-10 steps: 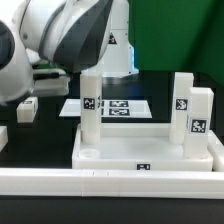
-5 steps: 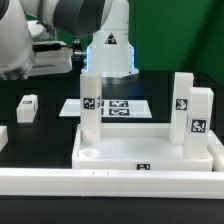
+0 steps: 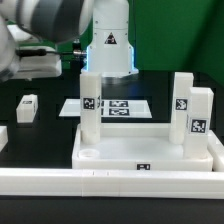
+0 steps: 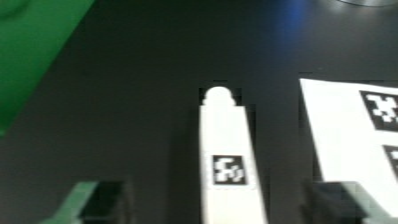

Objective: Assemble desk

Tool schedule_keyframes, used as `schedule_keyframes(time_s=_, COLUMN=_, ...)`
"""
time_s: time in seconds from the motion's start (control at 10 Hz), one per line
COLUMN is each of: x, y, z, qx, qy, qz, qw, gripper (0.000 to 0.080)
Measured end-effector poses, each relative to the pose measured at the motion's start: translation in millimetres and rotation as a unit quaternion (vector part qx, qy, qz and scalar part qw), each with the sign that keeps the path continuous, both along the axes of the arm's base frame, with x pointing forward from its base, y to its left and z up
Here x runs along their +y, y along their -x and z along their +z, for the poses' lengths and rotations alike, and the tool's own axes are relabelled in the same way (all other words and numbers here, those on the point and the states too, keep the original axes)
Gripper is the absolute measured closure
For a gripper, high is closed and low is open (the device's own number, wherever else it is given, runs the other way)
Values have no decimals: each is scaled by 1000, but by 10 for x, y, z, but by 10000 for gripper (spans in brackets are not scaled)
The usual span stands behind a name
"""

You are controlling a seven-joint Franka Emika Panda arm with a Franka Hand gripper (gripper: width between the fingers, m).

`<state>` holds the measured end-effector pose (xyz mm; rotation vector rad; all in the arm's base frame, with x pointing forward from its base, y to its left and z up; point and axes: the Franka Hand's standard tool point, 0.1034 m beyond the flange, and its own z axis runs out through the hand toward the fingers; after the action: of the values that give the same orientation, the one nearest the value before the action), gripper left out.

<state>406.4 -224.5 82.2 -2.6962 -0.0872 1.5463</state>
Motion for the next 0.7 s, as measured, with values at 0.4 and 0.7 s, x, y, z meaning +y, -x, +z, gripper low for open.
schedule_keyframes(time_s=0.4, x=17, y=-10, z=-16, qx=-1, qy=0, qz=3, qw=1000, gripper=152)
schedule_keyframes(time_s=0.7, x=35, y=-12, z=-154, qx=-4, qy=3, qz=10, qw=1000, gripper=150)
